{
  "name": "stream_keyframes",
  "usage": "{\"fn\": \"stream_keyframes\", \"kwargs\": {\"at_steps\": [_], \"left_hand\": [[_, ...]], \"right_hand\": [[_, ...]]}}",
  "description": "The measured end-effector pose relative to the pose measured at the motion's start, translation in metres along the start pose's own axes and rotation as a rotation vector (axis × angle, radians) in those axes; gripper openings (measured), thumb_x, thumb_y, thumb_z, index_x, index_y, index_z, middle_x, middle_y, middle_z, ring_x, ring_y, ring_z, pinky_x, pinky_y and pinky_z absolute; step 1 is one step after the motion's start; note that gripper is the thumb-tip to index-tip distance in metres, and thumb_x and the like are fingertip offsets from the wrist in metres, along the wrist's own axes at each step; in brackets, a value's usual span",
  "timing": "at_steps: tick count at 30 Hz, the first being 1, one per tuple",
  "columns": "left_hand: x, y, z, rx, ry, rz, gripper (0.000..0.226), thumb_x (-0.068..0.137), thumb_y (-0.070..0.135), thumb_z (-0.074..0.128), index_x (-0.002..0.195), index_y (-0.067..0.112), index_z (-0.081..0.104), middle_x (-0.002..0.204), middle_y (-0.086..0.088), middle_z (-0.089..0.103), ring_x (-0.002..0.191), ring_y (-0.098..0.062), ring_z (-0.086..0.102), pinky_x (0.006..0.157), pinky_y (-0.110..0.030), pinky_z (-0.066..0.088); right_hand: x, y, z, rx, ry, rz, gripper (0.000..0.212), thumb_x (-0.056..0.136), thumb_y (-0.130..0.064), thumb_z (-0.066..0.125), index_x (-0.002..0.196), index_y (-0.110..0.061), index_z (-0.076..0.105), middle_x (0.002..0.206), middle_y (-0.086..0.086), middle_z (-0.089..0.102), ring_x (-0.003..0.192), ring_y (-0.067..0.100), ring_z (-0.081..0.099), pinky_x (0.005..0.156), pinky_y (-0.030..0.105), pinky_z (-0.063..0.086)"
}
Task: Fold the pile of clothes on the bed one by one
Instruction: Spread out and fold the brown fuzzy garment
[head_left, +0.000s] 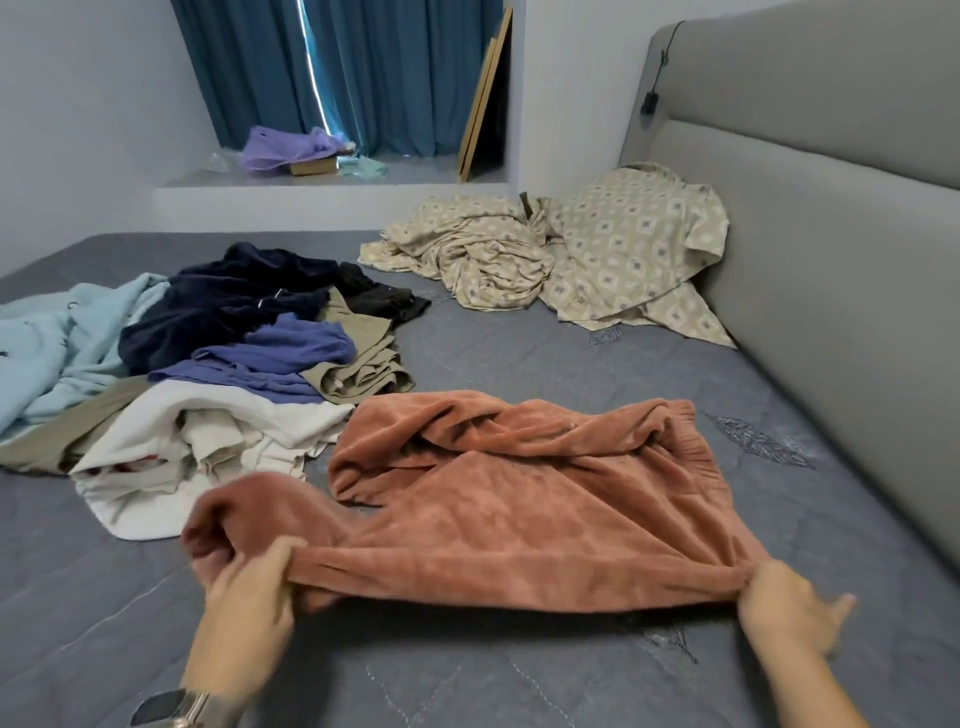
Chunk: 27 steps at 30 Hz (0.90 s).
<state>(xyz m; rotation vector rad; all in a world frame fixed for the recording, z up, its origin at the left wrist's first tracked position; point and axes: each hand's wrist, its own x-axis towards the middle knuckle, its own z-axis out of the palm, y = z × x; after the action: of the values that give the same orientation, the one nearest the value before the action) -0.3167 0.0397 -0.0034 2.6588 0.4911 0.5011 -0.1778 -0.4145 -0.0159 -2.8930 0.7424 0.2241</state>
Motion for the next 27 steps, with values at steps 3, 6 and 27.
{"fn": "stream_keyframes", "kwargs": {"at_steps": [3, 6, 27], "left_hand": [[-0.012, -0.011, -0.001, -0.031, -0.385, -0.03, 0.057, 0.071, 0.027, 0.056, 0.11, 0.064, 0.036, 0.101, 0.001, 0.065, 0.092, -0.021, 0.061, 0.09, -0.034, 0.044], [-0.008, -0.012, -0.003, -0.138, -0.392, -0.203, 0.052, 0.046, 0.048, 0.051, 0.098, 0.052, 0.055, 0.1, 0.001, 0.055, 0.097, -0.013, 0.051, 0.095, -0.029, 0.039], [0.032, -0.019, 0.023, -0.963, 0.136, -0.894, 0.035, 0.095, 0.016, 0.056, 0.127, 0.003, 0.051, 0.124, -0.017, 0.057, 0.116, -0.034, 0.056, 0.093, -0.039, 0.045]], "right_hand": [[-0.006, -0.005, 0.001, -0.155, -0.082, -0.032, 0.04, 0.094, -0.017, 0.035, 0.117, -0.032, 0.064, 0.131, -0.004, 0.06, 0.125, 0.017, 0.052, 0.117, 0.053, 0.002], [-0.011, -0.019, 0.012, -0.171, -0.196, -0.264, 0.038, 0.087, -0.02, 0.037, 0.097, -0.047, 0.063, 0.136, -0.007, 0.055, 0.131, 0.019, 0.045, 0.115, 0.057, 0.017], [-0.078, -0.096, 0.041, -0.25, -0.545, -0.659, 0.081, 0.087, -0.063, 0.05, 0.146, -0.054, -0.005, 0.154, 0.004, -0.034, 0.139, 0.043, -0.029, 0.111, 0.064, -0.01]]}}
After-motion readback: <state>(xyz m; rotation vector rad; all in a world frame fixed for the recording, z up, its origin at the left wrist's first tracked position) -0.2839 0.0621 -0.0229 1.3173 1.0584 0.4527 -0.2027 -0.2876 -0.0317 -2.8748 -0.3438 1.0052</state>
